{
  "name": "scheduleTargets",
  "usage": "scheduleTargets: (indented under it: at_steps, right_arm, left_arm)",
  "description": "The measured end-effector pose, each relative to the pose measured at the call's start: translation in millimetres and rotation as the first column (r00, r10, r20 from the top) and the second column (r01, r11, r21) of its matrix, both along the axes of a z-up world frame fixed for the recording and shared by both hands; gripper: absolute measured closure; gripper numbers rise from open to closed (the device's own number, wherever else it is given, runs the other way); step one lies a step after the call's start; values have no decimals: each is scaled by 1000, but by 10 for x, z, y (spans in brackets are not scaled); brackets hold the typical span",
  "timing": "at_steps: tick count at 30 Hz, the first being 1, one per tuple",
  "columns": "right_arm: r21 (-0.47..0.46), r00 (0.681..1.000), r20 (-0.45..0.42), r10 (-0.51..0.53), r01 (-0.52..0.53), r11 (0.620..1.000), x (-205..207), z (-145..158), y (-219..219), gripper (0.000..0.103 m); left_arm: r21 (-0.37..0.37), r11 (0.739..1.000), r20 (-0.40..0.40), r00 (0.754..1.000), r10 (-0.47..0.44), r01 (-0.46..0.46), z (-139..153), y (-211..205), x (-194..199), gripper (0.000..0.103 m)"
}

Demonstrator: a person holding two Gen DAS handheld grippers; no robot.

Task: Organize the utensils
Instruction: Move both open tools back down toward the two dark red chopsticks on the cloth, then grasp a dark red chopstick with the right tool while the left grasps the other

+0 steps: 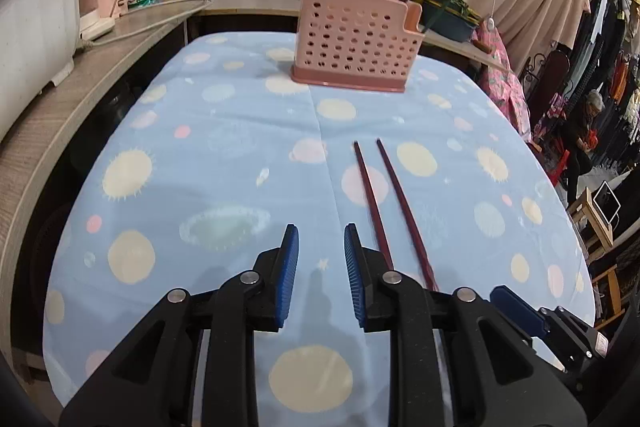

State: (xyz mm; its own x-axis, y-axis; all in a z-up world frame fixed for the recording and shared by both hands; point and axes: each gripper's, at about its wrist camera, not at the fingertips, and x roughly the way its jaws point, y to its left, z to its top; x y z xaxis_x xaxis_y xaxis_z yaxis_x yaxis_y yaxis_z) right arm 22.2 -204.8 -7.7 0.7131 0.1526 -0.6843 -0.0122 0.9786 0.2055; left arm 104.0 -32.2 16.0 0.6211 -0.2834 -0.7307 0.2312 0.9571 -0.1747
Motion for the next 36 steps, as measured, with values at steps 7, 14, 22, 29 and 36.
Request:
scheduleTargets:
  at_steps: [7, 14, 22, 29, 36]
  right_arm:
    - [-14, 999, -38, 14, -15, 1000, -53, -163, 154, 78]
    - [-48, 998, -57, -1, -2, 999, -82, -263, 214, 90]
    - [-58, 998, -55, -27, 24, 998, -124, -258, 162, 96]
    - [-37, 997, -44, -68, 66, 997, -206, -213, 14, 96]
    - [-27, 994, -43, -99, 98, 995, -296, -182, -121, 96]
  left_arm:
    - [7, 1000, -28, 999, -24, 24, -120, -29, -159, 72]
    - [9, 999, -36, 999, -35, 35, -157, -40, -249, 69]
    - [10, 999, -38, 998, -44, 45, -162, -68, -308, 68]
    - [12, 997, -42, 996, -74, 74, -174, -174, -407, 54]
    - [27, 992, -52, 991, -121, 122, -240, -386, -501, 46]
